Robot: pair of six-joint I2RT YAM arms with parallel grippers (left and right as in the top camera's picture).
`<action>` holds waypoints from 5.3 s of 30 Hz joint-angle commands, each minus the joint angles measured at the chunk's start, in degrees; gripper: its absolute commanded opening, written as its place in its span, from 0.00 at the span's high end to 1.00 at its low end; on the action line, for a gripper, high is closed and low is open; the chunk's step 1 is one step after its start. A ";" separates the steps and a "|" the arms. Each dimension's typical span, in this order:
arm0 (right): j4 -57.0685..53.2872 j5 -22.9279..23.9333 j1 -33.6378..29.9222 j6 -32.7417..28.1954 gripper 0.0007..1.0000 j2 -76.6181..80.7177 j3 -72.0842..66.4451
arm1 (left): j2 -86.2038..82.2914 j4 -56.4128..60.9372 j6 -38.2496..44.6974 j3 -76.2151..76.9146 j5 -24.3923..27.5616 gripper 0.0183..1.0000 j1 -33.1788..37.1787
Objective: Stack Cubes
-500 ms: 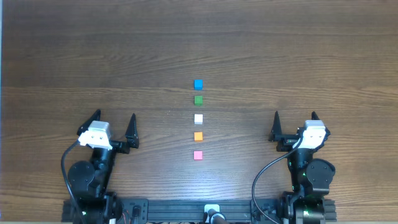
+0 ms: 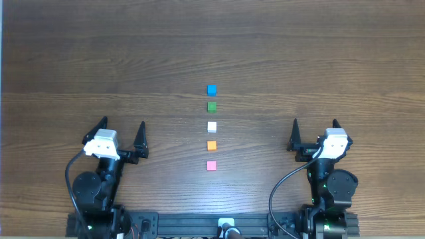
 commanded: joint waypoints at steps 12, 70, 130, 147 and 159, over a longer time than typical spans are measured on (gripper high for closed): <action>-0.22 0.57 0.37 -0.07 0.01 -0.55 -0.31 | -0.35 0.11 0.66 -0.35 0.55 0.00 0.28; -0.24 0.57 0.37 -0.07 0.01 -0.55 -0.31 | 82.38 -33.20 -58.62 51.67 -10.45 0.00 -53.88; -0.24 0.57 0.37 -0.07 0.01 -0.55 -0.31 | 96.15 -35.43 -53.13 52.70 -13.64 0.37 -58.88; -0.22 0.57 0.37 -0.07 0.01 -0.57 -0.31 | 98.99 -35.47 -53.20 54.69 -12.76 0.48 -59.49; -0.22 0.57 0.37 -0.07 0.01 -0.55 -0.31 | 98.99 -36.76 -54.69 54.69 -13.00 0.71 -59.45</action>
